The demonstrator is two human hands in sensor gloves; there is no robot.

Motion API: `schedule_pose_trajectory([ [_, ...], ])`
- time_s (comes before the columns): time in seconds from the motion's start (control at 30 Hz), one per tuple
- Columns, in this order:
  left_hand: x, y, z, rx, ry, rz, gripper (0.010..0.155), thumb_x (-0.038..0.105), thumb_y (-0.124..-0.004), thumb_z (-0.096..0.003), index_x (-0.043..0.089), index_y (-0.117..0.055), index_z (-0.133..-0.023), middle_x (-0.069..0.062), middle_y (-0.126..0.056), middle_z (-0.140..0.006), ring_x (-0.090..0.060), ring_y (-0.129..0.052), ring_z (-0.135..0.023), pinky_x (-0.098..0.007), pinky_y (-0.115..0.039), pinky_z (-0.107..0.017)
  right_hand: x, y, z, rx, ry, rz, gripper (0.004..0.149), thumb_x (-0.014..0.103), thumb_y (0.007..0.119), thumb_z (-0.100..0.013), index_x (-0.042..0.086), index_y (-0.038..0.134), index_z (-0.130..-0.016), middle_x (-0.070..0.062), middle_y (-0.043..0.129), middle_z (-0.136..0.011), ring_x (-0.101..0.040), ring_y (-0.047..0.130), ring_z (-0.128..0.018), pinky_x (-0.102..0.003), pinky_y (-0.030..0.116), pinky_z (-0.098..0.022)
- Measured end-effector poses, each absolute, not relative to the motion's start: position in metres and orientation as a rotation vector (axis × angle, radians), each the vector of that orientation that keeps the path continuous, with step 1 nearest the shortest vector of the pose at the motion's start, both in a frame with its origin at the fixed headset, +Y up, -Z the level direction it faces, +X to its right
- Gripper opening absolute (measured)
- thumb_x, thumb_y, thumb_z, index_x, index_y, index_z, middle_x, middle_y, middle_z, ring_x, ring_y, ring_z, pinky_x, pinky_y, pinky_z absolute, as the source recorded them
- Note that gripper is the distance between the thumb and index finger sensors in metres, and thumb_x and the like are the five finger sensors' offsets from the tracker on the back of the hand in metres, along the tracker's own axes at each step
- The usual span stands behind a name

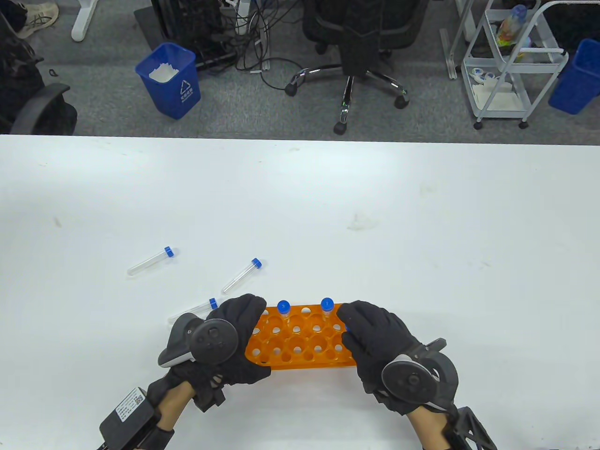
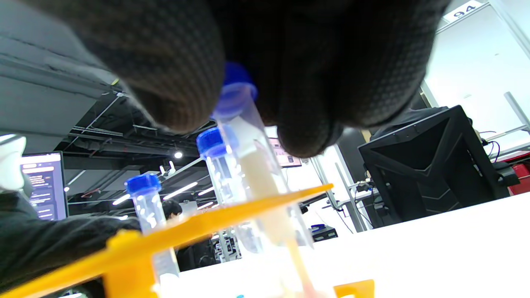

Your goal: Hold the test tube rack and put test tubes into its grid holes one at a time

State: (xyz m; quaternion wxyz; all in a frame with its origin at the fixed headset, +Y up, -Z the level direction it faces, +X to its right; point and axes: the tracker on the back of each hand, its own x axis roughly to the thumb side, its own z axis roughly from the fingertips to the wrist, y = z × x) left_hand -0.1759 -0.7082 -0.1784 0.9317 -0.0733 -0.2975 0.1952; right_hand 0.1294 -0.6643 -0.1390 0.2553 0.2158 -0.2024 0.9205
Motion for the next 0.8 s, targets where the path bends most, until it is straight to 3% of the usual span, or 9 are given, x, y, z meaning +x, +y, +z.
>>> schedule_pose_trajectory([
  [0.3,-0.175,-0.709,-0.179,-0.16,-0.605,0.386,0.121,0.068,-0.099,-0.02,0.011,-0.036,-0.105,-0.019,-0.047,-0.105,-0.054,-0.06,-0.096,-0.063,-0.059,-0.071,0.13,-0.665,-0.14,0.591,-0.504,2.527,0.06,0.033,0.092,-0.035,0.017,0.078,-0.091,-0.017,0.088,-0.089,-0.039,0.1,-0.066,-0.056,0.087,-0.048],
  [0.43,-0.176,-0.709,-0.179,-0.158,-0.599,0.385,0.121,0.068,-0.099,-0.0199,0.011,-0.036,-0.105,-0.019,-0.046,-0.105,-0.054,-0.06,-0.095,-0.063,-0.059,-0.071,0.137,-0.657,-0.138,0.648,-0.42,2.53,0.072,0.04,0.091,-0.035,0.017,0.068,-0.1,-0.021,0.073,-0.105,-0.044,0.09,-0.081,-0.067,0.077,-0.057],
  [0.5,-0.178,-0.708,-0.18,-0.156,-0.594,0.387,0.121,0.068,-0.099,-0.02,0.011,-0.036,-0.105,-0.019,-0.046,-0.105,-0.054,-0.06,-0.096,-0.063,-0.059,-0.071,0.146,-0.651,-0.136,0.61,-0.466,2.496,0.075,0.044,0.088,-0.036,0.017,0.065,-0.102,-0.023,0.066,-0.109,-0.048,0.083,-0.087,-0.072,0.07,-0.061],
  [0.6,-0.181,-0.707,-0.181,-0.144,-0.578,0.393,0.121,0.068,-0.099,-0.0199,0.01,-0.036,-0.105,-0.019,-0.046,-0.106,-0.054,-0.06,-0.095,-0.063,-0.059,-0.071,0.161,-0.652,-0.137,0.367,-0.546,2.379,0.063,0.039,0.081,-0.041,0.012,0.07,-0.097,-0.028,0.067,-0.105,-0.051,0.084,-0.083,-0.072,0.072,-0.058],
  [0.7,-0.184,-0.706,-0.183,-0.131,-0.561,0.4,0.121,0.068,-0.099,-0.0199,0.01,-0.036,-0.105,-0.019,-0.046,-0.106,-0.054,-0.06,-0.095,-0.063,-0.059,-0.071,0.168,-0.669,-0.149,0.222,-0.348,2.34,0.057,0.038,0.079,-0.042,0.007,0.074,-0.09,-0.034,0.068,-0.1,-0.056,0.084,-0.078,-0.072,0.074,-0.053],
  [0.8,-0.187,-0.705,-0.185,-0.123,-0.545,0.41,0.121,0.068,-0.1,-0.0199,0.01,-0.037,-0.105,-0.019,-0.046,-0.105,-0.054,-0.06,-0.095,-0.063,-0.059,-0.071,0.167,-0.698,-0.165,0.167,0.027,2.195,0.056,0.039,0.078,-0.043,0.004,0.073,-0.087,-0.041,0.061,-0.099,-0.062,0.079,-0.078,-0.073,0.073,-0.051],
])
